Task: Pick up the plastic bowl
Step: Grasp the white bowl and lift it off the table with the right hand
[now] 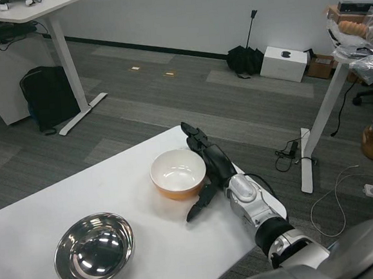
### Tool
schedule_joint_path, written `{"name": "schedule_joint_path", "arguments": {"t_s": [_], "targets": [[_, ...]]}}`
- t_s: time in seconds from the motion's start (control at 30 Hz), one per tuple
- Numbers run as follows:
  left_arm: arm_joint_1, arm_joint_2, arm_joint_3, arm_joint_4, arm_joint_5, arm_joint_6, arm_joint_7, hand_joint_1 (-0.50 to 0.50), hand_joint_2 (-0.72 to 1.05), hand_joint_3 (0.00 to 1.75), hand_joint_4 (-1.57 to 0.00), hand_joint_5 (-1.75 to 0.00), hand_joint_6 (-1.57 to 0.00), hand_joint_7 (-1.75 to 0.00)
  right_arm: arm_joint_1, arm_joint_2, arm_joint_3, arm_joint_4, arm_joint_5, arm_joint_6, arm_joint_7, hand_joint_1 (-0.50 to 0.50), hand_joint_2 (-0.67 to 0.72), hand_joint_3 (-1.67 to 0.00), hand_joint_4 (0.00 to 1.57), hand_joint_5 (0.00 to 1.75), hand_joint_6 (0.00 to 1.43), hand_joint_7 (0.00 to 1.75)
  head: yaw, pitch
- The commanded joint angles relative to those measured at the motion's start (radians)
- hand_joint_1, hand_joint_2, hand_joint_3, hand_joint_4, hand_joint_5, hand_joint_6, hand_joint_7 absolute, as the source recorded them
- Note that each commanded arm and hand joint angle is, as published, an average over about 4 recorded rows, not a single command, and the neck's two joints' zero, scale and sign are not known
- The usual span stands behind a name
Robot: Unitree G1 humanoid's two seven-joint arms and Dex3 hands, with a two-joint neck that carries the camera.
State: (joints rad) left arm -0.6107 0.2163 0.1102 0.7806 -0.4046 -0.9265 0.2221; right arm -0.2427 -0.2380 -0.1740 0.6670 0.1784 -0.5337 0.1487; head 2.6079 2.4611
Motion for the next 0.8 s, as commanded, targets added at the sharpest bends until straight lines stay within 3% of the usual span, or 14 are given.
{"name": "schedule_joint_path", "arguments": {"t_s": [0.03, 0.5, 0.67, 0.7, 0.8], "targets": [[0.013, 0.003, 0.002, -0.012, -0.004, -0.002, 0.000, -0.50, 0.60, 0.02, -0.86, -0.31, -0.03, 0.00, 0.005, 0.016, 0.015, 0.017, 0.016, -0.002, -0.017, -0.46, 0.28, -0.08, 0.00, 0.00, 0.00, 0.14, 0.002, 0.002], [0.020, 0.003, 0.002, -0.017, -0.017, -0.002, 0.000, -0.50, 0.60, 0.00, -0.86, -0.31, -0.03, 0.00, 0.006, 0.022, 0.041, 0.013, 0.015, -0.002, -0.087, -0.46, 0.22, -0.08, 0.00, 0.00, 0.00, 0.14, 0.016, 0.000], [0.020, 0.004, 0.002, -0.016, -0.018, -0.002, 0.000, -0.50, 0.60, 0.00, -0.86, -0.31, -0.03, 0.00, 0.006, 0.022, 0.054, 0.021, 0.014, -0.003, -0.117, -0.46, 0.04, -0.14, 0.00, 0.05, 0.00, 0.19, 0.021, -0.001], [0.020, 0.004, 0.002, -0.015, -0.018, -0.002, 0.000, -0.50, 0.60, 0.00, -0.86, -0.31, -0.03, 0.00, 0.006, 0.022, 0.055, 0.023, 0.014, -0.003, -0.120, -0.46, 0.01, -0.16, 0.00, 0.15, 0.00, 0.23, 0.022, -0.001], [0.019, 0.003, 0.002, -0.014, -0.019, -0.002, 0.000, -0.50, 0.60, 0.00, -0.86, -0.31, -0.03, 0.00, 0.001, 0.021, 0.059, 0.034, 0.015, -0.003, -0.121, -0.44, -0.03, -0.22, 0.00, 0.70, 0.00, 0.47, 0.023, -0.003]]}}
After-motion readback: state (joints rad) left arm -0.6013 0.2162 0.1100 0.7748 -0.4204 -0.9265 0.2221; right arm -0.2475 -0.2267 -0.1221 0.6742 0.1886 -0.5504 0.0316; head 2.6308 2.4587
